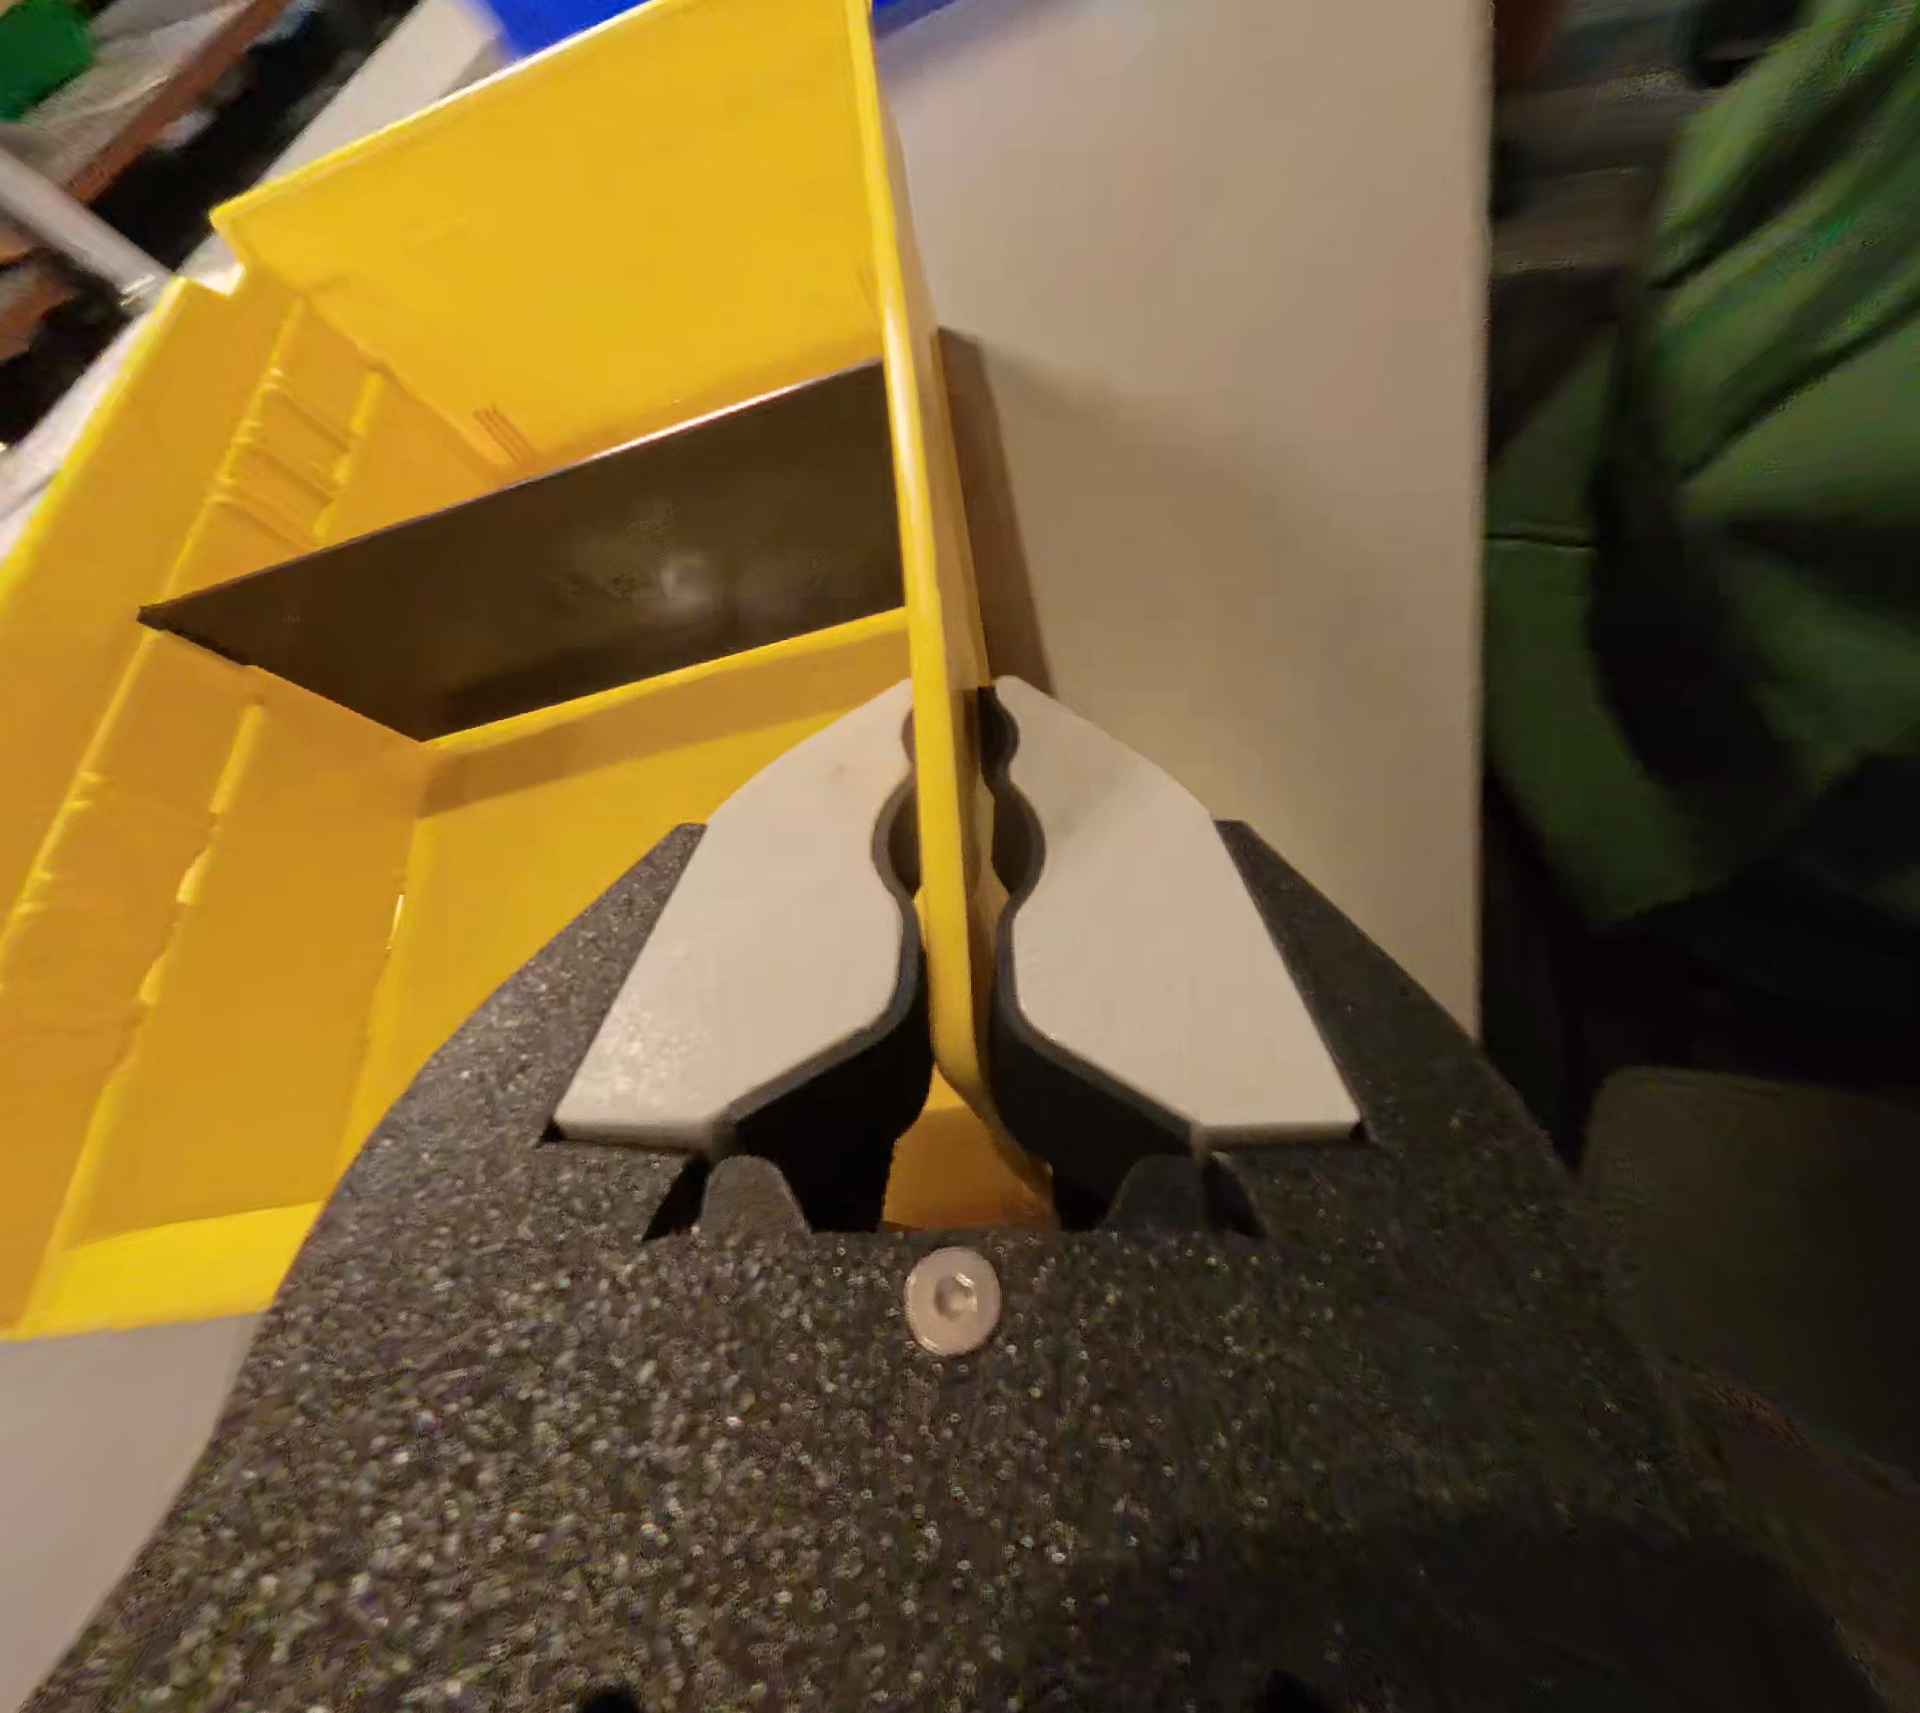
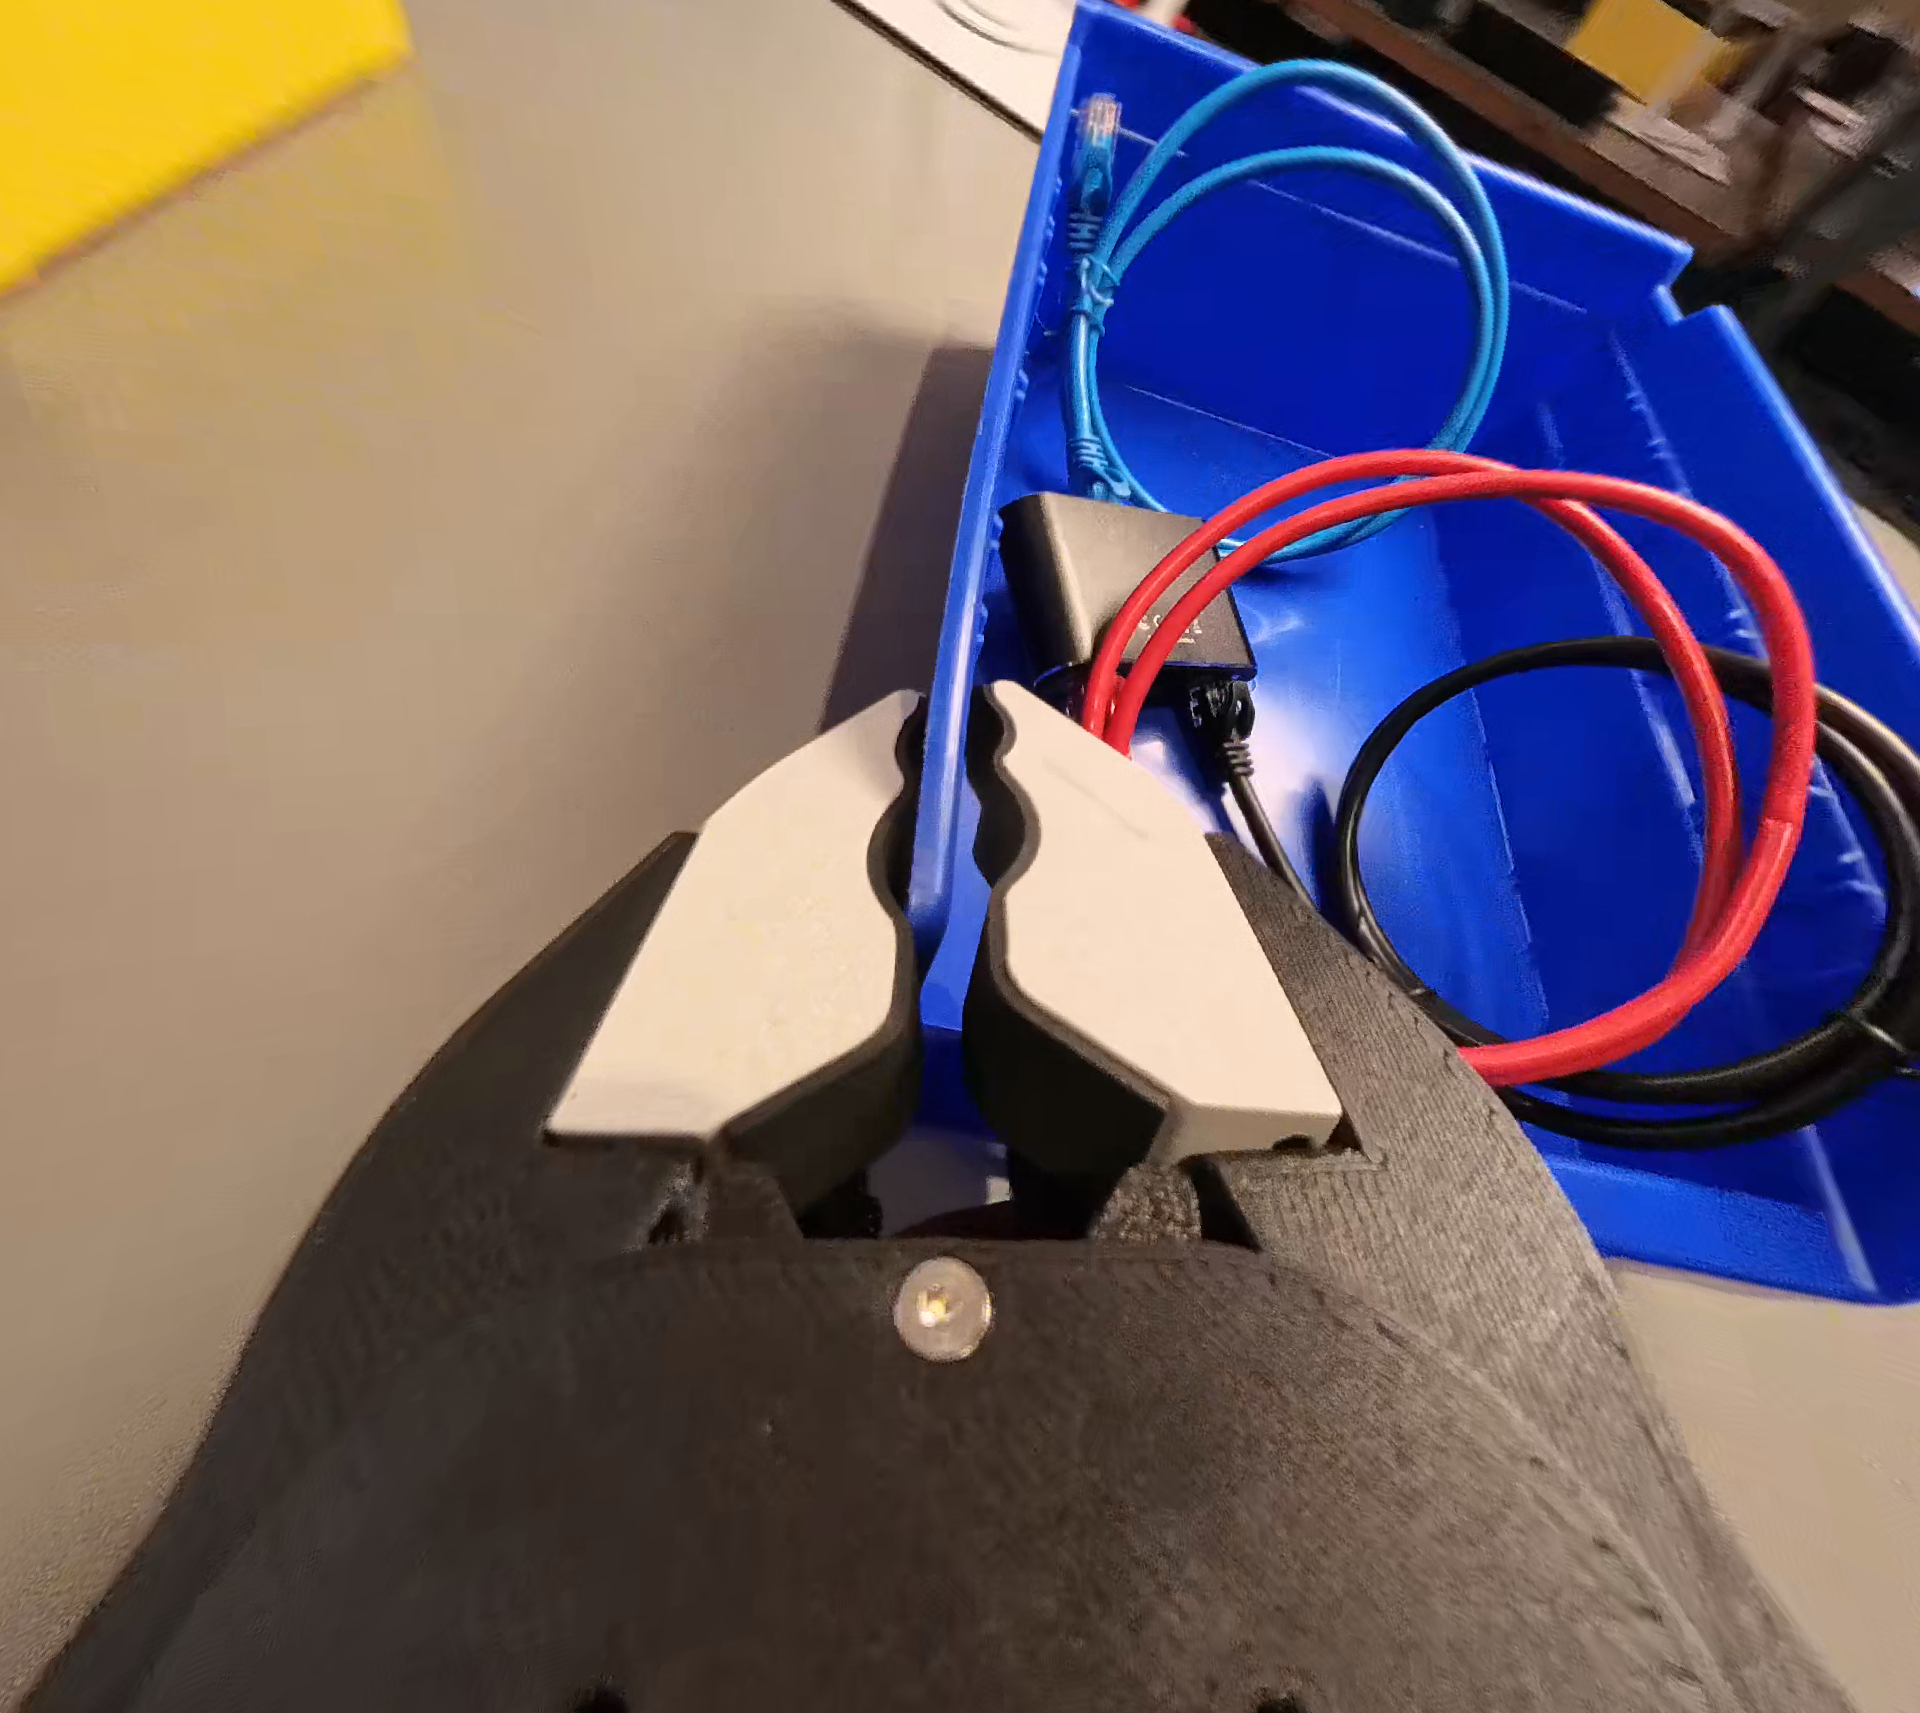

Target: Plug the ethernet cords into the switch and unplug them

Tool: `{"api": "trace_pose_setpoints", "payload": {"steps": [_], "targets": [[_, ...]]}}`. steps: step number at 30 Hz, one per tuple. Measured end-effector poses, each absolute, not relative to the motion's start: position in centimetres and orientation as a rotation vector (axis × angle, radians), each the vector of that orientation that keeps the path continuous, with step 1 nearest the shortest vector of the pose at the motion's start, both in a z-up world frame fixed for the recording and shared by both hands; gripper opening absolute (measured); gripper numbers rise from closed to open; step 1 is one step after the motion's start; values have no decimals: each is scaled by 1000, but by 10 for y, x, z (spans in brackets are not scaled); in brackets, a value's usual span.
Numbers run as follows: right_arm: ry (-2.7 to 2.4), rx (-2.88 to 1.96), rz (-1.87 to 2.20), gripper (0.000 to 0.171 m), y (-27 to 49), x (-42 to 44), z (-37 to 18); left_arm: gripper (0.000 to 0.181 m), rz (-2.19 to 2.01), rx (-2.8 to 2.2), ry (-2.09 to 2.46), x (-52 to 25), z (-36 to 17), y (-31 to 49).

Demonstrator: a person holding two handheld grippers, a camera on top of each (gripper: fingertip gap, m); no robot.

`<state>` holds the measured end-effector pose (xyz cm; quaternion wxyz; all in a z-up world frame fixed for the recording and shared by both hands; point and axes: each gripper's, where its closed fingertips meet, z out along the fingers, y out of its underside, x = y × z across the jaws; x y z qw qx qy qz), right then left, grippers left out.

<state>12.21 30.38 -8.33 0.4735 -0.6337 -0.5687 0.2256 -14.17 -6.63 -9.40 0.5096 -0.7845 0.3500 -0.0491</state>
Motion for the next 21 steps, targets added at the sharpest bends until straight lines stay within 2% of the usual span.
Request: {"api": "trace_pose_setpoints", "payload": {"steps": [1, 10, 21], "targets": [[-1435, -1518, 599, 6, 299, 107, -83, 6, -175, -1870, 906, -128, -94, -65], [-1877, -1173, 1041, 6, 230, -4, -83, 6, -528, -1707, 1290, -28, -93, -77], [-2061, -988, 1162, 7, 177, -76, -82, 6, -510, -1707, 1264, 12, -93, -70]]}}
